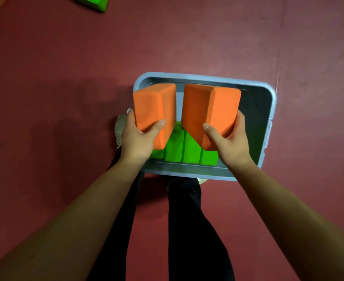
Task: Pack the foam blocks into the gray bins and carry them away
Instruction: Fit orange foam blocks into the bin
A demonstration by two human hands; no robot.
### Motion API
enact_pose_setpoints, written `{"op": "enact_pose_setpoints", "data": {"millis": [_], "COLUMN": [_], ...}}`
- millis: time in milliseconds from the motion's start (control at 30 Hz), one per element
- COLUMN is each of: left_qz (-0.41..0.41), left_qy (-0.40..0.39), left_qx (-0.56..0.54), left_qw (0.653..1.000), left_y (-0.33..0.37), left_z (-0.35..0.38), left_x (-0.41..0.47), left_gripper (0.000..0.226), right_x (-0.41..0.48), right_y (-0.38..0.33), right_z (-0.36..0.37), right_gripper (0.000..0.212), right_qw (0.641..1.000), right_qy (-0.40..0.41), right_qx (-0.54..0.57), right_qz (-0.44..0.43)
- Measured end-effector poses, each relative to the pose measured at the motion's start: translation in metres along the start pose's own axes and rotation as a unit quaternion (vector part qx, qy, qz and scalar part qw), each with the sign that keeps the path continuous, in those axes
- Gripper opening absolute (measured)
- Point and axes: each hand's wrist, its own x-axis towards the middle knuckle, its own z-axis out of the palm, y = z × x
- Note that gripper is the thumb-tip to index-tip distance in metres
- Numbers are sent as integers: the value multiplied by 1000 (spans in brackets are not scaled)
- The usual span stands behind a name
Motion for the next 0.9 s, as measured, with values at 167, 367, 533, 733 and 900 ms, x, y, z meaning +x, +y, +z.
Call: {"op": "enact_pose_setpoints", "data": {"millis": [167,367,533,733,900], "left_qz": [5,9,3,-45,-59], "left_qy": [4,-28,-34,-69,-103], "left_qx": [32,68,80,114,130], "left_qw": [999,997,996,990,984], "left_y": [1,3,3,-6,-14], "left_z": [1,10,25,47,60], "left_x": [25,54,79,103,109], "left_gripper": [78,70,84,82,83], "right_x": [15,39,63,93,119], "right_y": [-3,2,16,38,62], "right_z": [16,35,59,90,110], "right_gripper": [77,79,90,92,88], "right_qw": [1000,999,999,999,998], "right_qy": [-1,-17,-25,-7,-4], "right_qx": [-13,2,-2,-10,-24], "right_qz": [4,27,41,50,66]}}
